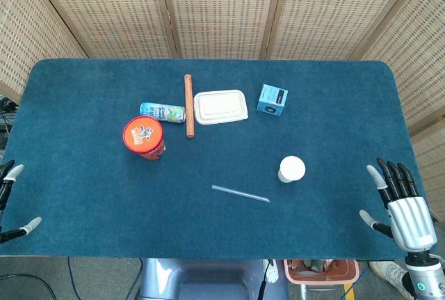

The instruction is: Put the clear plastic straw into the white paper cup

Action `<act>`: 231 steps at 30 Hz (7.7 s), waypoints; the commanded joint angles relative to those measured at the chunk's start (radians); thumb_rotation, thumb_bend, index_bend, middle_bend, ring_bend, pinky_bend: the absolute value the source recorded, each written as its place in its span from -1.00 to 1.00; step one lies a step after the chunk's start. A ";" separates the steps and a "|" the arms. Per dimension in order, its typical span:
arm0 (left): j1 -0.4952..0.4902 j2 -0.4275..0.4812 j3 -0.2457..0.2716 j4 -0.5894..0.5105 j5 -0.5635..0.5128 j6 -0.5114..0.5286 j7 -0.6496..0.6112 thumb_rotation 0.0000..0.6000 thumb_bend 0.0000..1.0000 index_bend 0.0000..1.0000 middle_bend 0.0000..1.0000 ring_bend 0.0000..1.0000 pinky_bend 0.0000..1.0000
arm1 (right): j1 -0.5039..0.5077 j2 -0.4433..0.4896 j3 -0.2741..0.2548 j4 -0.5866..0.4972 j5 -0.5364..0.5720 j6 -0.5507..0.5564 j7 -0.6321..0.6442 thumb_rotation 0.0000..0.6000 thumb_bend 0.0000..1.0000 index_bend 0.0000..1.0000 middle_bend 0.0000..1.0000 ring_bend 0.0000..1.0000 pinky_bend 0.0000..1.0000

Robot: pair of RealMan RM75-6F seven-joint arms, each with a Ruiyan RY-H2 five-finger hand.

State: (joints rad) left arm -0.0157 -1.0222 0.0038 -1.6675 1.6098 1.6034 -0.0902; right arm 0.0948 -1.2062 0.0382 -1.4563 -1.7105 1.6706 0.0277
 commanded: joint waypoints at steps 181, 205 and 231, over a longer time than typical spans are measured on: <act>-0.074 0.006 -0.057 0.017 -0.155 -0.160 -0.031 1.00 -0.76 -1.00 -1.00 -1.00 -1.00 | 0.550 -0.076 0.321 -0.161 0.582 -0.948 0.589 1.00 -0.05 0.36 -1.00 -1.00 -1.00; -0.077 0.004 -0.057 0.017 -0.161 -0.167 -0.031 1.00 -0.76 -1.00 -1.00 -1.00 -1.00 | 0.564 -0.153 0.277 -0.016 0.556 -0.980 0.626 1.00 -0.16 0.31 -1.00 -1.00 -1.00; -0.067 0.007 -0.054 0.018 -0.146 -0.143 -0.039 1.00 -0.76 -1.00 -1.00 -1.00 -1.00 | 0.399 -0.013 0.131 -0.041 0.133 -0.630 0.584 1.00 -0.89 -0.89 -1.00 -1.00 -1.00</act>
State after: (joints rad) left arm -0.0835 -1.0159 -0.0503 -1.6500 1.4625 1.4596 -0.1278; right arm 0.5644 -1.2619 0.2268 -1.4879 -1.4690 0.9051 0.7056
